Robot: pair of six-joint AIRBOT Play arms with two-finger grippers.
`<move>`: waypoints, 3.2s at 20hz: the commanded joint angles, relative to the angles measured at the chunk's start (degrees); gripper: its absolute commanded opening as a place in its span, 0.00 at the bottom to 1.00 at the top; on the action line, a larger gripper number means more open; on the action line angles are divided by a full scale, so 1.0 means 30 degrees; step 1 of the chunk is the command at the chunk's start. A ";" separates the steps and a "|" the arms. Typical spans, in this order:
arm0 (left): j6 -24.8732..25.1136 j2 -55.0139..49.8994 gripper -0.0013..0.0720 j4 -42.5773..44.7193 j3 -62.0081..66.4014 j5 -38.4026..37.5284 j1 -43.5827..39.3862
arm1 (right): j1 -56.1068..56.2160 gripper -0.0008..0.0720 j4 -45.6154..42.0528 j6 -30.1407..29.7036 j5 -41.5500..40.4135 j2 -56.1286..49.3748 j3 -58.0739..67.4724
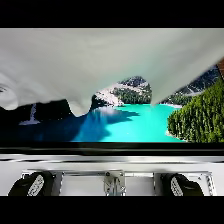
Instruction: Fold the shirts.
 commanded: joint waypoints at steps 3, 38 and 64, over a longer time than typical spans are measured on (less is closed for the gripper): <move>-0.0131 0.0058 0.06 0.3388 -0.0590 -0.4838 0.0146 | 0.0022 0.09 -0.3920 0.0772 0.6186 0.0073 0.0102; -0.0160 -1.3719 0.77 0.0342 -1.2029 -0.9398 0.1829 | -0.2477 0.82 -0.4692 -0.0036 0.6535 -1.6808 -0.1734; 0.2667 -1.2211 0.07 -0.8612 -2.7139 0.5748 -0.6579 | -0.4539 0.93 0.0240 -0.0364 0.5705 -1.9496 -0.6812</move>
